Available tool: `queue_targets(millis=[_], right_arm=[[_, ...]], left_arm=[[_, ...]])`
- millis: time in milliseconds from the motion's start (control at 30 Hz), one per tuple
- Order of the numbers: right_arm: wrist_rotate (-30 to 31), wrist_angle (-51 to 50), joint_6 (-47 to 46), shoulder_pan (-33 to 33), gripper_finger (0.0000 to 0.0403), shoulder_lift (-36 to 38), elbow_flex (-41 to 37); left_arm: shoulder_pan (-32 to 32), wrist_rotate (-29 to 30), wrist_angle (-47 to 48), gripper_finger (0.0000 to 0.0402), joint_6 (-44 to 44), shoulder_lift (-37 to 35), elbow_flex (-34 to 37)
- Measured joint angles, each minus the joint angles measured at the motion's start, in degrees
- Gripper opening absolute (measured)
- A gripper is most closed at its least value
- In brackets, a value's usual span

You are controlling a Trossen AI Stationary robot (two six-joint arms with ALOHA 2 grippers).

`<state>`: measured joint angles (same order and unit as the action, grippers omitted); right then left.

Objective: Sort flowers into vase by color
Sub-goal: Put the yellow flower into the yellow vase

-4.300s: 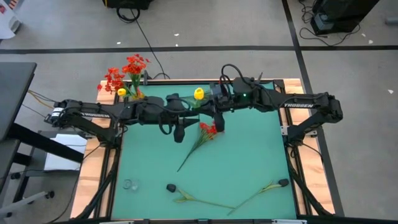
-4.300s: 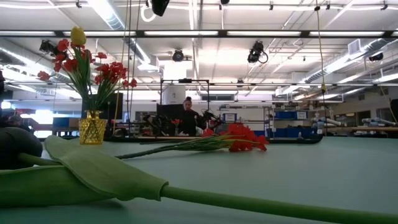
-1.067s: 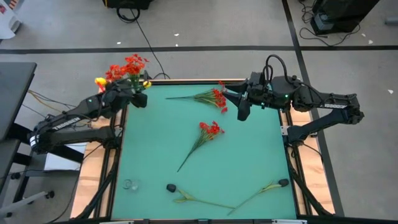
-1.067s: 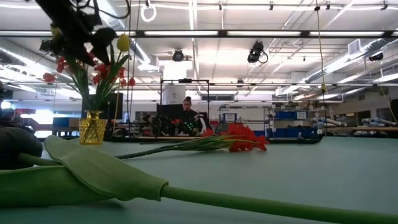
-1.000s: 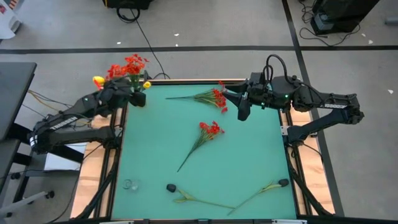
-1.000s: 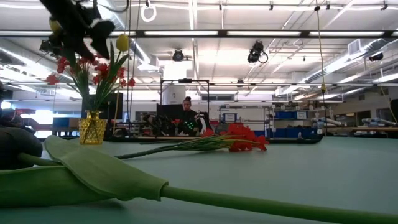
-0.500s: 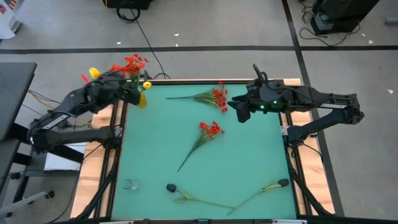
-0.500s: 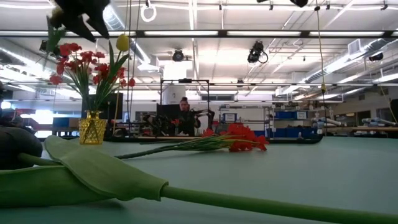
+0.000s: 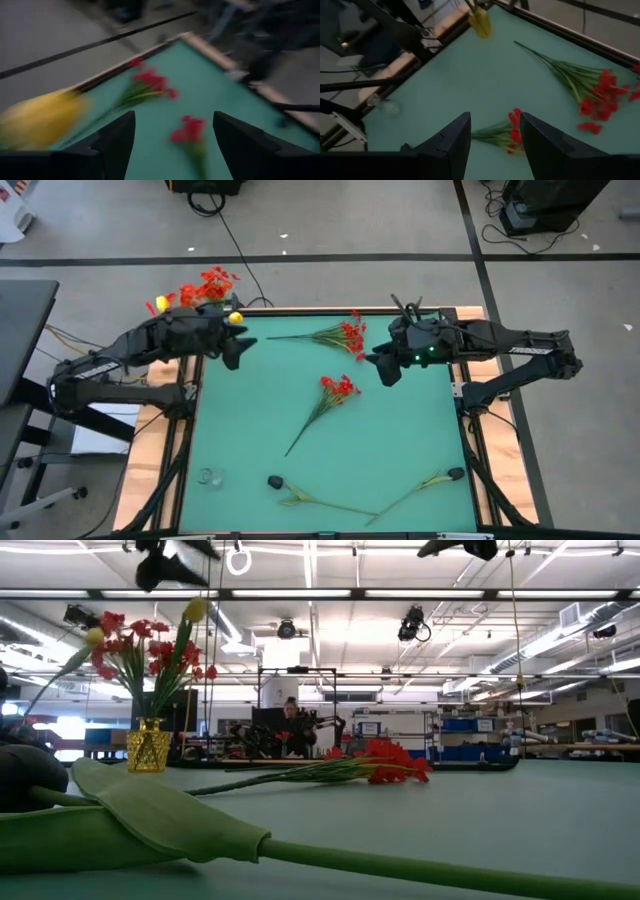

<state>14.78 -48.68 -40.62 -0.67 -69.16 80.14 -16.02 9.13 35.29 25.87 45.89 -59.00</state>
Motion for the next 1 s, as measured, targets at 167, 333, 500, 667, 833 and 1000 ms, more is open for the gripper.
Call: queue_targets(millis=[167, 333, 500, 667, 833, 1000], right_arm=[[0.1, -0.2, -0.3, 0.0, 0.0178, -0.4, 0.0], [-0.5, 0.0, -0.2, 0.8, 0.0178, -0.3, 0.0], [-1.4, 0.0, -0.2, 1.7, 0.0178, -0.3, 0.0], [-1.1, 0.0, -0.2, 1.7, 0.0178, -0.3, 0.0], [-1.0, 0.0, -0.1, 1.7, 0.0178, -0.3, 0.0], [-1.7, 0.0, 1.1, 2.2, 0.0178, -0.3, 0.0]], left_arm=[[7.2, -0.9, -10.2, 0.0242, -3.1, 0.0, 0.0], [11.4, 2.9, -5.1, 0.0221, -4.6, 0.3, -3.9], [12.6, 13.4, 9.5, 0.0213, -1.6, 0.2, -10.7], [12.6, 27.0, 23.7, 0.0213, 6.8, -0.1, -17.9], [11.9, 38.8, 41.3, 0.0213, 21.6, -0.2, -23.3], [7.4, 41.9, 48.9, 0.0212, 28.0, -0.2, -24.8]])
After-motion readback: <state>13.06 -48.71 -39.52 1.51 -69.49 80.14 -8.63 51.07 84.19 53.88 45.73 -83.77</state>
